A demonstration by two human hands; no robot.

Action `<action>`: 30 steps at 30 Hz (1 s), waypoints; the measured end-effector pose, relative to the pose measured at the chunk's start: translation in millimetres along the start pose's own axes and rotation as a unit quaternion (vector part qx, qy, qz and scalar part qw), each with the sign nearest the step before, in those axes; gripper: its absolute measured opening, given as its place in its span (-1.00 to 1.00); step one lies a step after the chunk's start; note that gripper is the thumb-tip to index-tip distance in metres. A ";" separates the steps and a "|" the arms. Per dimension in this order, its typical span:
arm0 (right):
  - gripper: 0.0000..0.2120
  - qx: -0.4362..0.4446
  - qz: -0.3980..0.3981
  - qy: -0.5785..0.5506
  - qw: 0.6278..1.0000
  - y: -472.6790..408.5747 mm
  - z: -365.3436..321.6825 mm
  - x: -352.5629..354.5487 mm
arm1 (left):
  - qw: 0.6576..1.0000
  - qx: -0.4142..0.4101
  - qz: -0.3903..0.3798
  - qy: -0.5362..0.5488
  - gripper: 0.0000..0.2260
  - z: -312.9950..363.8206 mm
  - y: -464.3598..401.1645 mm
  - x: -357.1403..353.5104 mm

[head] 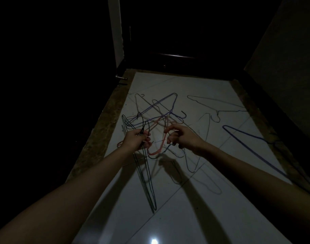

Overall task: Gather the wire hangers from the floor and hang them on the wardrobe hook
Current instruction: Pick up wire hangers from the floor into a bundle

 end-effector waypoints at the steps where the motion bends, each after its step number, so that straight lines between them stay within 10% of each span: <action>1: -0.75 0.004 -0.002 0.000 1.000 1.8 -2.0 1.2 | 1.000 -0.002 -0.001 -0.003 -0.87 -0.2 -0.9 -1.1; 30: -0.88 0.051 0.063 0.053 0.995 57.0 -34.7 58.9 | 0.996 -0.024 -0.023 -0.086 -0.86 6.4 -2.6 -48.2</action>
Point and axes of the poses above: each hand's wrist, its own y-axis away from the middle knuckle, its own x-axis out of the back of the hand, z = x × y, the point moved 9 cm from there along -y, towards the middle knuckle, and after that the axes turned 5 degrees about -z, right-handed, at the moved point
